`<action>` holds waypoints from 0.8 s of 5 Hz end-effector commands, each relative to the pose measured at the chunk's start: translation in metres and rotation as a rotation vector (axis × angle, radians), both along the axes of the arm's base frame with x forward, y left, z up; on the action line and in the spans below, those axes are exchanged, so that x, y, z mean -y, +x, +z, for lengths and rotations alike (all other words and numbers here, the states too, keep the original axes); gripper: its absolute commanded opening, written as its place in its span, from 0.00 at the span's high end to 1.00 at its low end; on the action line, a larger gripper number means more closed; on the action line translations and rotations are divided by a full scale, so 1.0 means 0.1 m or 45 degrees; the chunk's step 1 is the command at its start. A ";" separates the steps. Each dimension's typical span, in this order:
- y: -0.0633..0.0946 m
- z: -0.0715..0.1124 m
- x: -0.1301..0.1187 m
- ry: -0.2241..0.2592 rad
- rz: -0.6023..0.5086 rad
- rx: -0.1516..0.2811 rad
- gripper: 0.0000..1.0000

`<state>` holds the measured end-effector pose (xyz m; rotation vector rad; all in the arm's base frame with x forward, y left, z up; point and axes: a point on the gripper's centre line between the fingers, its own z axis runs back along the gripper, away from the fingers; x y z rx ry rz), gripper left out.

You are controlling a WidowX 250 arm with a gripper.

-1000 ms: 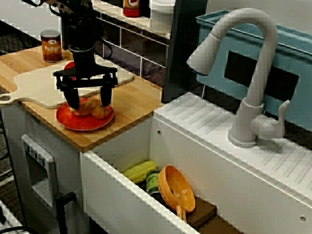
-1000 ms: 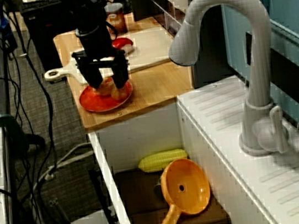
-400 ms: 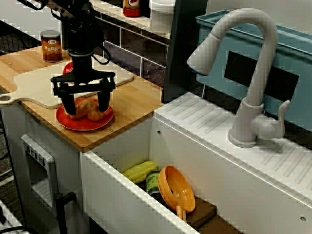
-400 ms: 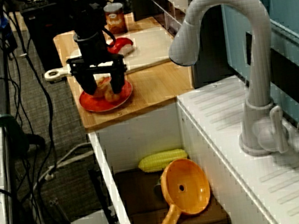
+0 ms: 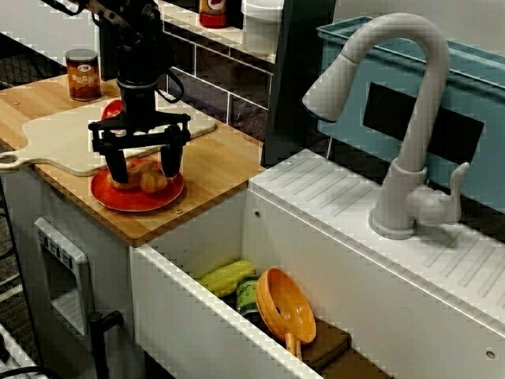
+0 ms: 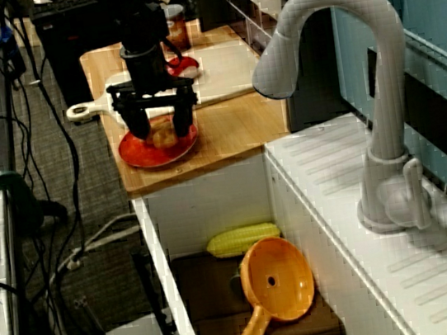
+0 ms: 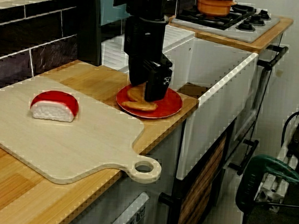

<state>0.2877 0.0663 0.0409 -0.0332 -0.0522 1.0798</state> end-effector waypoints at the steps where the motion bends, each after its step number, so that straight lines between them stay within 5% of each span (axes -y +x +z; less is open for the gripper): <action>1: 0.03 0.06 -0.03 0.019 0.025 0.030 0.00; 4: -0.01 0.06 -0.03 0.015 0.004 0.016 0.02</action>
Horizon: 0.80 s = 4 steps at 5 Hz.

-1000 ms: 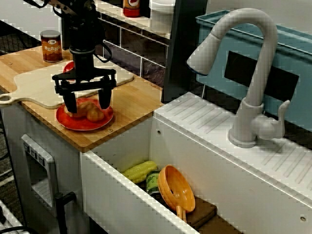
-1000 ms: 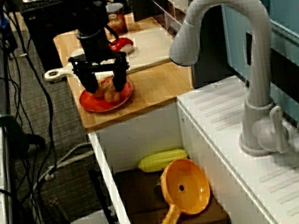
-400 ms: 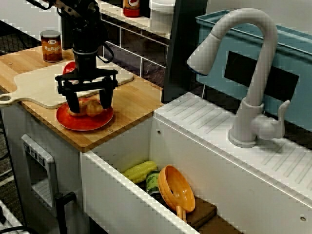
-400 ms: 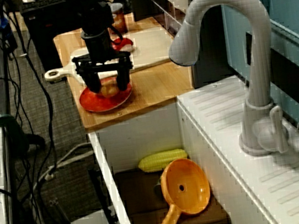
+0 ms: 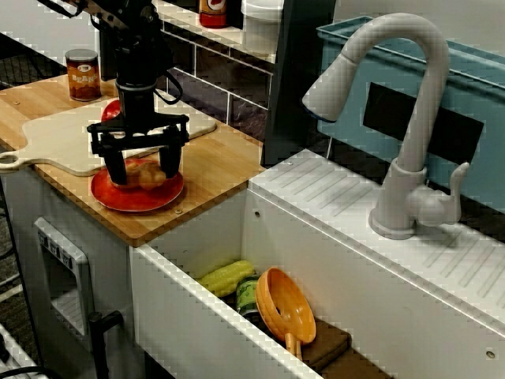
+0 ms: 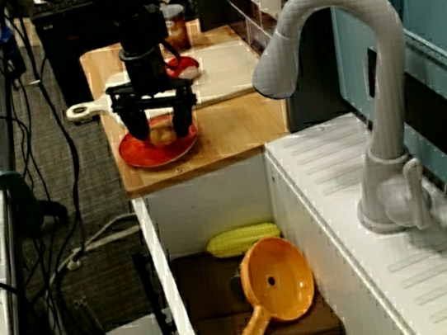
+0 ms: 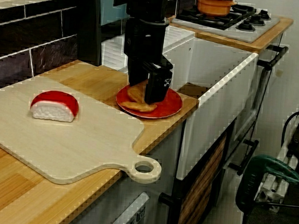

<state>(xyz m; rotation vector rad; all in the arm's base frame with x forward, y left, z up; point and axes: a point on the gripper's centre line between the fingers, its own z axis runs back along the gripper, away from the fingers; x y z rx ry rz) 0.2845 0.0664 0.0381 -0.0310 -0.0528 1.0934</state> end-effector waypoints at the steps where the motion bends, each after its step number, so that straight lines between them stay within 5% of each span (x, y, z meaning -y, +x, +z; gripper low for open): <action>1: 0.01 0.08 -0.02 0.024 -0.033 0.041 1.00; 4: -0.02 0.13 -0.02 0.041 -0.071 0.042 1.00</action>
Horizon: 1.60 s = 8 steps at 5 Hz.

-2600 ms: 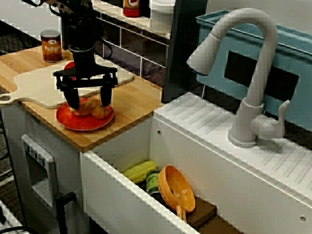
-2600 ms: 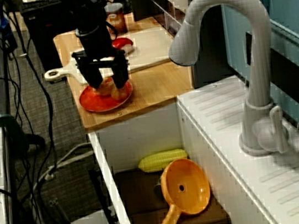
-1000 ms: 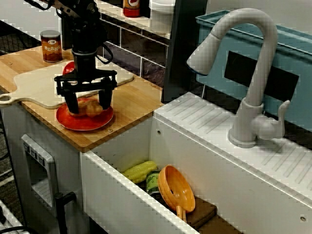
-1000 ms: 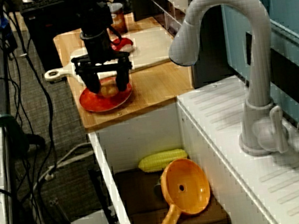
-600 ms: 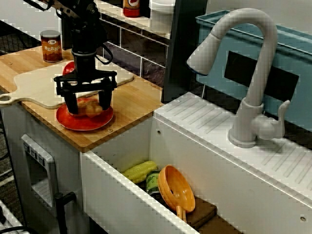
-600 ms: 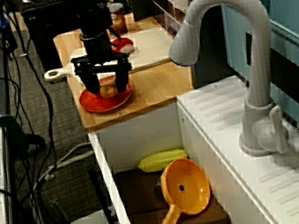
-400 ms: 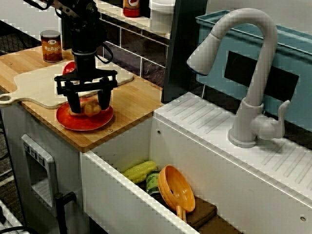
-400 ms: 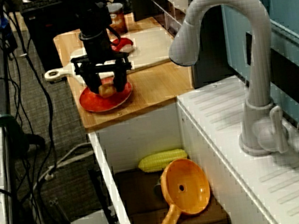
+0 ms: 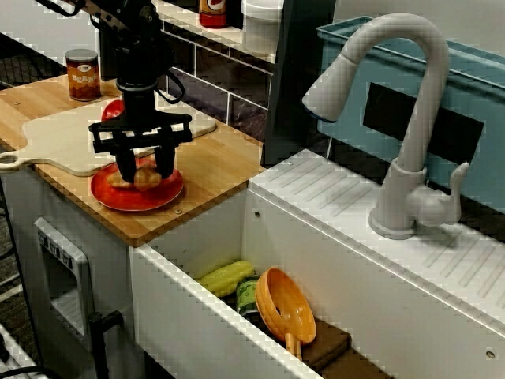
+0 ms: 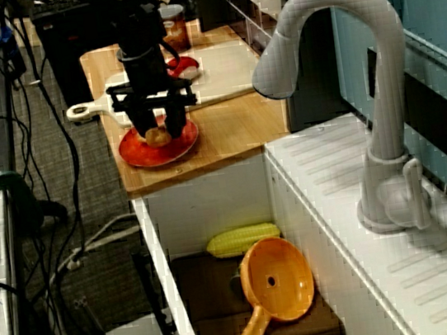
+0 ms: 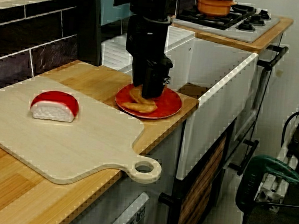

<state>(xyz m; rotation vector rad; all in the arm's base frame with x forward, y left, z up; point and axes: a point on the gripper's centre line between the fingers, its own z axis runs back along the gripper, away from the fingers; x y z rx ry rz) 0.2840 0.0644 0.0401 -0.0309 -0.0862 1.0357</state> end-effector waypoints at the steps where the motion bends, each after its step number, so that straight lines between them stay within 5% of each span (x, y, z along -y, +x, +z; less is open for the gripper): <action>1: -0.01 0.16 -0.08 0.008 0.006 0.008 1.00; 6: 0.03 0.58 -0.30 -0.063 0.008 0.028 1.00; 7: 0.06 0.57 -0.31 -0.054 -0.013 0.027 0.27; 8: 0.06 0.51 -0.28 -0.034 -0.077 0.041 0.00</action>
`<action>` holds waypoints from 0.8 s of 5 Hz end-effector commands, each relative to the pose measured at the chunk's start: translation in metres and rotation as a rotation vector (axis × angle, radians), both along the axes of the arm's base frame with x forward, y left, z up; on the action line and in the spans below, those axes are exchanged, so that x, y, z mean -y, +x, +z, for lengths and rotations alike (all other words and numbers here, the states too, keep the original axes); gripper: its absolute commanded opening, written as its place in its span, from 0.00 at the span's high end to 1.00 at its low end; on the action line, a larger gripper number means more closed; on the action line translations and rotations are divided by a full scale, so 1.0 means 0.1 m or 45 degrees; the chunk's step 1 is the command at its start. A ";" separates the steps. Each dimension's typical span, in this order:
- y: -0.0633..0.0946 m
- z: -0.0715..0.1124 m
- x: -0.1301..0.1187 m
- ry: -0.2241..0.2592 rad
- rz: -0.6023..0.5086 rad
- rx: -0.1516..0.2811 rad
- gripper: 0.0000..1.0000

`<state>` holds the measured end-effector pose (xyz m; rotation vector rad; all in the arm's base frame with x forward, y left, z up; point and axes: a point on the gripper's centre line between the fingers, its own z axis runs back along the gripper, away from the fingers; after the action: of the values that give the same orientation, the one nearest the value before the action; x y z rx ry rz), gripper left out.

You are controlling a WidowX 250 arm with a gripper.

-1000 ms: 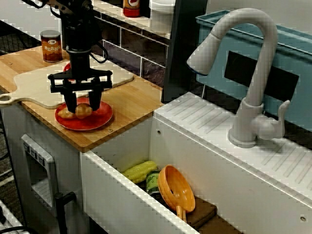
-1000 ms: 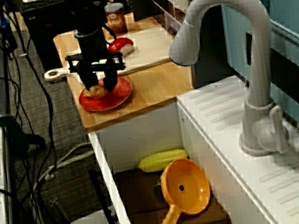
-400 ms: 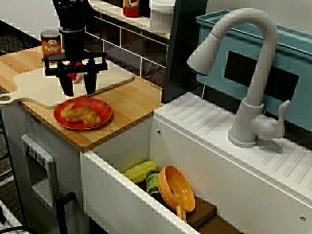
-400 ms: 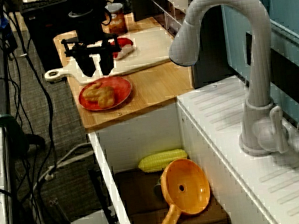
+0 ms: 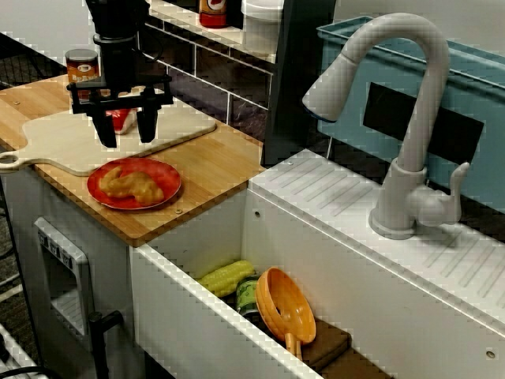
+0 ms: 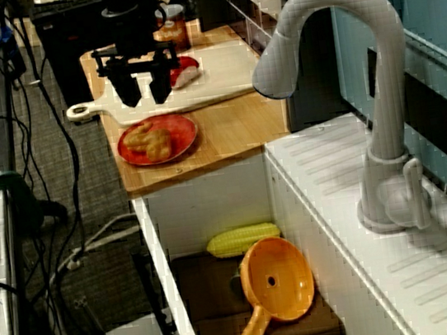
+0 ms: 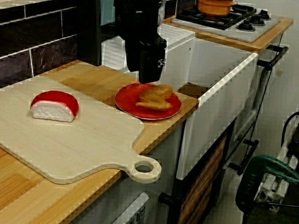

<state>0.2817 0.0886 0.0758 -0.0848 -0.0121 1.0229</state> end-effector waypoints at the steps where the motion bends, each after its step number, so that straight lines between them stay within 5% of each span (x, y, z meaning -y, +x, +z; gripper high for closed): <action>1: 0.07 0.12 0.06 0.085 -0.171 0.127 0.00; 4: -0.12 0.09 0.34 0.188 -0.477 0.191 0.00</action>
<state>0.2667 0.0522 0.0702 -0.0385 -0.1481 0.6414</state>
